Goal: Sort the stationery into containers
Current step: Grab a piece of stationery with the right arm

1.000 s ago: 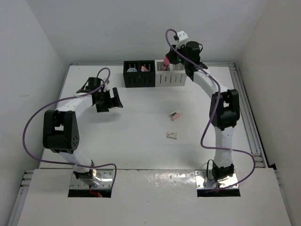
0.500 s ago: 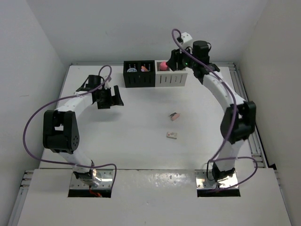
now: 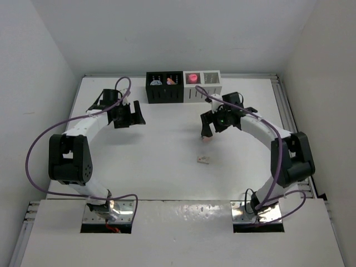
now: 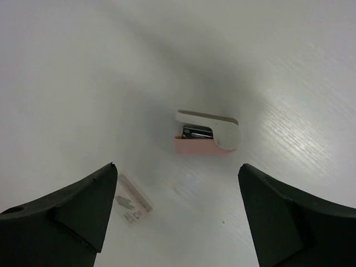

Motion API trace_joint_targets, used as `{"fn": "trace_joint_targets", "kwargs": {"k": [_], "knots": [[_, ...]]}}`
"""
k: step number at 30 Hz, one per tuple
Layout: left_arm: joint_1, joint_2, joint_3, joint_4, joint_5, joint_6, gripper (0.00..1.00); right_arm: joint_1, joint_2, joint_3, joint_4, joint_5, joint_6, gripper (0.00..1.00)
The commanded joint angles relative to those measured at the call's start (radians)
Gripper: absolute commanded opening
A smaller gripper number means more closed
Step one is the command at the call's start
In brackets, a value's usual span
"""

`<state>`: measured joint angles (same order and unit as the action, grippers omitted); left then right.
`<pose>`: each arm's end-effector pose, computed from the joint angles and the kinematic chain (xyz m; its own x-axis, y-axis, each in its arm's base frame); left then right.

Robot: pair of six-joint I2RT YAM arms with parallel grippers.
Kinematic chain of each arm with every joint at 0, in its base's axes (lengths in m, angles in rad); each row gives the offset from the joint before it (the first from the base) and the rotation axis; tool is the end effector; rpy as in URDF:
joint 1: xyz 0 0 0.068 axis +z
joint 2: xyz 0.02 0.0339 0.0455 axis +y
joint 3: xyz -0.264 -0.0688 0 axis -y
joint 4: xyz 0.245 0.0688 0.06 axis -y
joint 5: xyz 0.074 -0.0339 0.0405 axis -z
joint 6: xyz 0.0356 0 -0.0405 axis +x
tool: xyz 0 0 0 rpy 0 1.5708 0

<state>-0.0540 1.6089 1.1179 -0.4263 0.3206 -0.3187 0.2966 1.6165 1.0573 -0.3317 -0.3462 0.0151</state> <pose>0.3388 -0.0295 0.2291 -0.8289 -0.2530 -0.4990 -0.0181 0.9035 -0.4281 0.3208 0.1107 0.2145 -0.7508 -0.2146 -0.6247 -0.4677 0.8406 0.2733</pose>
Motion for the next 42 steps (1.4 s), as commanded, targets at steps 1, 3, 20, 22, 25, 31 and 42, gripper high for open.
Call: {"fn": "trace_joint_targets", "kwargs": {"k": [1, 3, 20, 22, 25, 31, 42], "knots": [[-0.006, -0.043, -0.015, 0.027, -0.011, 0.013, 0.98, -0.004, 0.043, 0.001, 0.04, 0.038, -0.052, 0.88], [-0.006, -0.041, -0.023, 0.034, -0.015, 0.015, 0.98, 0.001, 0.072, 0.006, 0.04, 0.049, -0.049, 0.9], [0.003, -0.04, -0.032, 0.037, -0.006, 0.033, 0.98, 0.042, 0.025, -0.092, 0.077, 0.007, -0.147, 0.86], [0.009, -0.04, -0.036, 0.044, 0.003, 0.029, 0.97, 0.067, -0.047, -0.131, 0.048, -0.02, -0.233, 0.83], [0.014, -0.017, -0.009, 0.037, 0.047, 0.012, 0.94, 0.134, -0.136, -0.193, -0.035, -0.039, -0.313, 0.82], [0.014, -0.012, 0.017, 0.023, 0.083, 0.016, 0.94, 0.213, -0.156, -0.256, -0.035, -0.065, -0.368, 0.78], [0.023, 0.0, 0.051, 0.001, 0.101, 0.024, 0.94, 0.242, -0.05, -0.287, 0.0, -0.037, -0.512, 0.64]]}}
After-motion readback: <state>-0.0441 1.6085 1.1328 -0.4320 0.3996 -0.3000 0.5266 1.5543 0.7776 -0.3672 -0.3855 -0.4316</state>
